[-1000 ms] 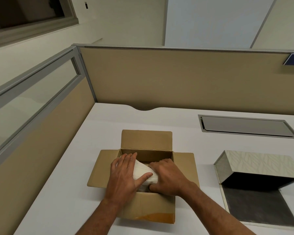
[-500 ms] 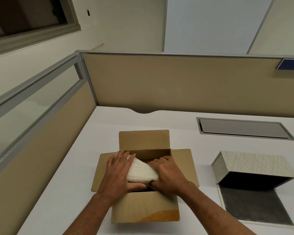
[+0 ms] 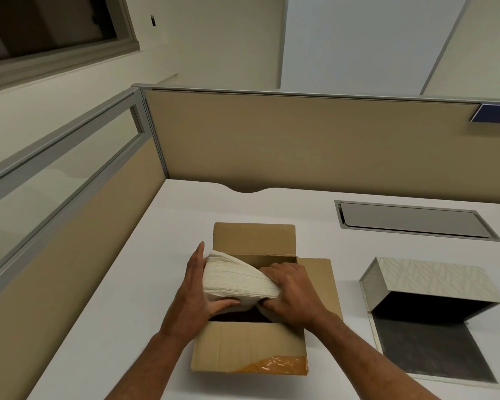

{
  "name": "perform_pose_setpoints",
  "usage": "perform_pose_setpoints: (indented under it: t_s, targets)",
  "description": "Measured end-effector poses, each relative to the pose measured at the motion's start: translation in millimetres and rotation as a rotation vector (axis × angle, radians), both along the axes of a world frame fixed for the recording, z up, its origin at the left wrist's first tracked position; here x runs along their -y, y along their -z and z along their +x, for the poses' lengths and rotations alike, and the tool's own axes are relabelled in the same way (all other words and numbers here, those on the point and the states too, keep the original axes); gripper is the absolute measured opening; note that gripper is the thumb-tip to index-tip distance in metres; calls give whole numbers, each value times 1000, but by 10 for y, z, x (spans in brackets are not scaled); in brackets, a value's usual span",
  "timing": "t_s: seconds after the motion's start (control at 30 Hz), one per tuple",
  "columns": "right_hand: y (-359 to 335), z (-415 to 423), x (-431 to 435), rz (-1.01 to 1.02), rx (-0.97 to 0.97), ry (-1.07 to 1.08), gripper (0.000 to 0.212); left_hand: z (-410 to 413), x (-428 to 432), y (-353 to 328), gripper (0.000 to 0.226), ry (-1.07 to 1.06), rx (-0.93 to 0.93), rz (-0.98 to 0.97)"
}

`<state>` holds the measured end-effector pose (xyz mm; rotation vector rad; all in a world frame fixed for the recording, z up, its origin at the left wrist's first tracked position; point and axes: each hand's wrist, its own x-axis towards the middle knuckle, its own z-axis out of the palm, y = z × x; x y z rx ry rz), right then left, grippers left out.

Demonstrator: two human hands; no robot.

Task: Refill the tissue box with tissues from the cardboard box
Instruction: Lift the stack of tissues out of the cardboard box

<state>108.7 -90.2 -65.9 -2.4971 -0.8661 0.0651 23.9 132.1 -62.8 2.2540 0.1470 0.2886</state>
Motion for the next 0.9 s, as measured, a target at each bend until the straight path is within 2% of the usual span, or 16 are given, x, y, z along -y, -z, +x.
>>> perform_pose_setpoints:
  t_s: [0.2,0.37,0.73,0.9]
  targets:
    - [-49,78,-26,106,-71,25,65,-32,-14,-48,131,-16,-39,-205]
    - [-213,113,-21,165,-87,-4,67,-50,29,-161,134,-34,-15,-279]
    - [-470,139,-31,57,97,-108,56,-64,-168,-455,137,19,-103,-169]
    - [-621,97,-30,38,110,-154,56,-163,-175,-525,135,40,-119,-165]
